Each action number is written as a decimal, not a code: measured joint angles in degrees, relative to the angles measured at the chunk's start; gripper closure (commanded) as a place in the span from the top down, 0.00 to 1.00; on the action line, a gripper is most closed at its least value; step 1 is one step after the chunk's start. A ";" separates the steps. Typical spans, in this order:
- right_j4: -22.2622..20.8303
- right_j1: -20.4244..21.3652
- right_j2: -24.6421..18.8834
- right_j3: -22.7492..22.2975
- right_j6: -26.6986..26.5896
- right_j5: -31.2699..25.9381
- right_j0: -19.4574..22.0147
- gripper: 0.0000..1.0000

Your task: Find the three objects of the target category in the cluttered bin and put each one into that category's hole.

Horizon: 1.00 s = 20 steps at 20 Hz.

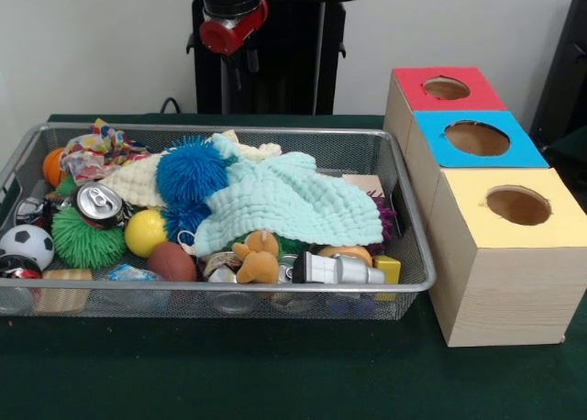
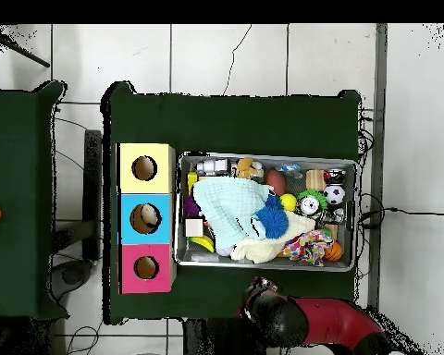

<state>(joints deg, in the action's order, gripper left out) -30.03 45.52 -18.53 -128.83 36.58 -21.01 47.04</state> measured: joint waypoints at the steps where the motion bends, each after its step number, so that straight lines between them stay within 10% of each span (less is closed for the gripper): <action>1: 0.41 0.14 0.01 -0.01 0.00 0.01 -0.08 1.00; 20: 10.21 0.48 1.36 2.52 0.00 0.02 -4.32 1.00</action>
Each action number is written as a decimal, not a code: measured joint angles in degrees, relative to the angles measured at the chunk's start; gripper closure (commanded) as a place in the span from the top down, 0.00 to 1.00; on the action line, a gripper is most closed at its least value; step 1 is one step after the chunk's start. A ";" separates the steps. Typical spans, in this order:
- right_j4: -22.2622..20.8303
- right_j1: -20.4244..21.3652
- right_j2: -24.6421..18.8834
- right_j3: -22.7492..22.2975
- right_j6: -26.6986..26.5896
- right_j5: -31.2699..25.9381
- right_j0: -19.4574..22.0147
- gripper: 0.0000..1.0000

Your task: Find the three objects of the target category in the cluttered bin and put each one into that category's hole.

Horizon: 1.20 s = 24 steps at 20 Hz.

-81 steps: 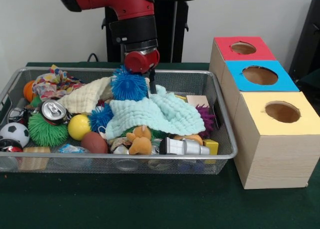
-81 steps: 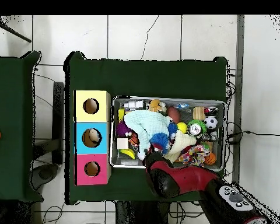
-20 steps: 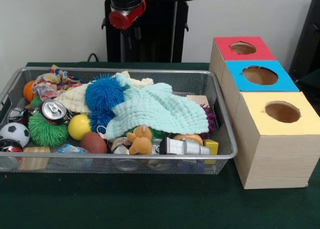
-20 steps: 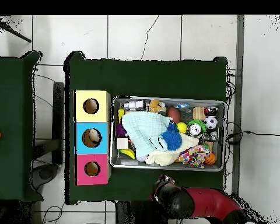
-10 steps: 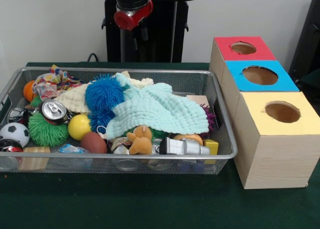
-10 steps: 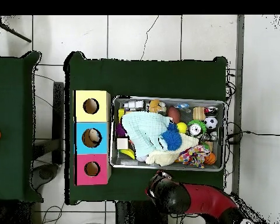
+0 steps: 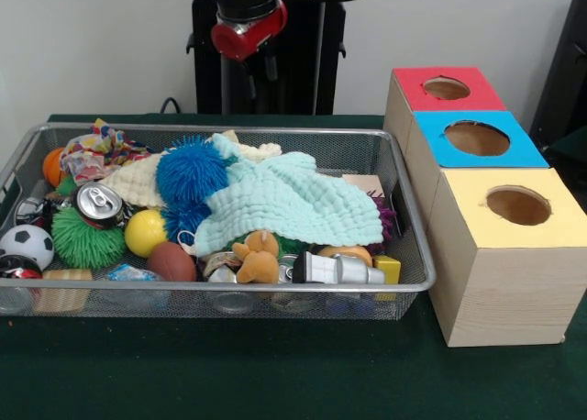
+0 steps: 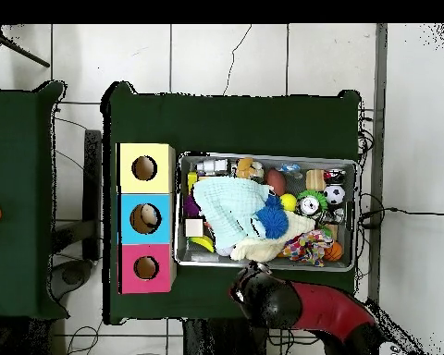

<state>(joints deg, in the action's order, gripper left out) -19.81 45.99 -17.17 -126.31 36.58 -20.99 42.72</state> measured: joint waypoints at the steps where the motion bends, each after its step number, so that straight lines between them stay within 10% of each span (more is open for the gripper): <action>1: -0.01 -0.18 0.25 0.89 0.00 -0.01 -0.06 1.00; 24: -0.04 -11.67 1.25 15.98 0.00 1.34 4.72 1.00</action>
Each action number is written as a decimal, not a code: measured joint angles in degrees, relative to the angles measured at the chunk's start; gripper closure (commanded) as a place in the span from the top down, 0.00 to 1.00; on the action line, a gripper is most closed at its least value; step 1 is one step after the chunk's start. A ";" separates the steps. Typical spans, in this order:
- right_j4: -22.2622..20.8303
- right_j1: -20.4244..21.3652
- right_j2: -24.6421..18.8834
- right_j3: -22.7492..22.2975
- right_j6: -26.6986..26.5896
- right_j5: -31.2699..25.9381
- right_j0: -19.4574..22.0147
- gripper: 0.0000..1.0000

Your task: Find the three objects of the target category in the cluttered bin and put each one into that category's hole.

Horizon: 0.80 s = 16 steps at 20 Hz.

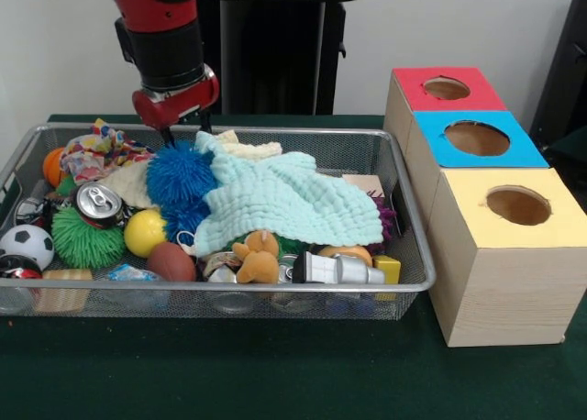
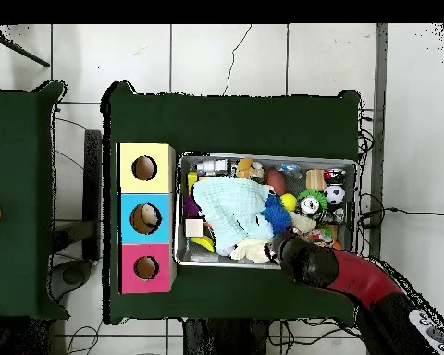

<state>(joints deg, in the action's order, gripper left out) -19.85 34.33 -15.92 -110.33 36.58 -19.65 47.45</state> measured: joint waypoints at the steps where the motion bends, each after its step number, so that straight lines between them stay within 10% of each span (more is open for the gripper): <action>1: -0.01 0.06 0.12 0.00 0.00 0.00 0.14 1.00; 16: -0.02 0.29 1.77 4.64 0.00 -0.02 -0.67 1.00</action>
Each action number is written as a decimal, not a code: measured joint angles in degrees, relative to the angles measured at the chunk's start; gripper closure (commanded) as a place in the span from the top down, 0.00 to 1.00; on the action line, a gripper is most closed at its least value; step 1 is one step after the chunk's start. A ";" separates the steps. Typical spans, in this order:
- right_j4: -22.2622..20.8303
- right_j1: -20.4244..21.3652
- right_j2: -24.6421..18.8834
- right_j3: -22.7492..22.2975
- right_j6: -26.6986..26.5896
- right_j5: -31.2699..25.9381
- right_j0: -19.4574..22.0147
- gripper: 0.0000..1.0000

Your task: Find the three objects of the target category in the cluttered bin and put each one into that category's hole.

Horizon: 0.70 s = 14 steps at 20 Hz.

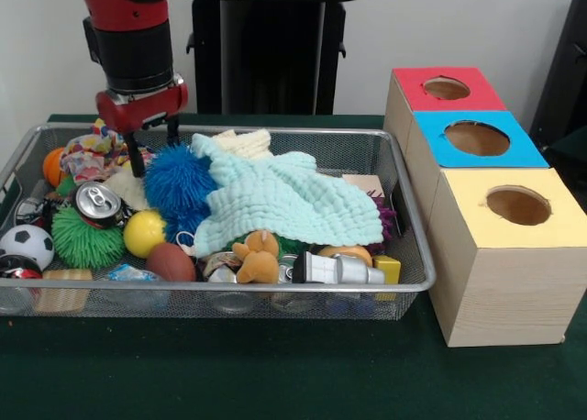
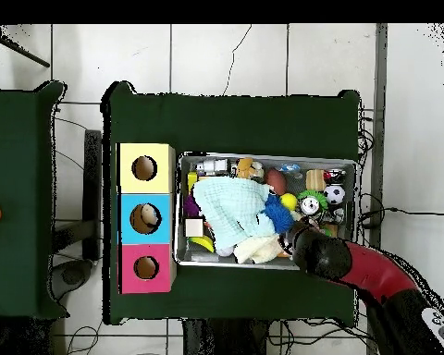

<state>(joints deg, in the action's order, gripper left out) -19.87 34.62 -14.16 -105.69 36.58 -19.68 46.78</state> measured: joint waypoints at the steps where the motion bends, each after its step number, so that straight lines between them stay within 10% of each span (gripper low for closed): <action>1: -0.01 0.02 0.07 0.18 0.00 0.00 -0.08 1.00; 14: 1.86 8.21 0.50 -1.15 0.00 -3.62 2.00 1.00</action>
<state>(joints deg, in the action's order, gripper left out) -18.01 42.83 -13.66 -106.84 36.58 -23.29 48.78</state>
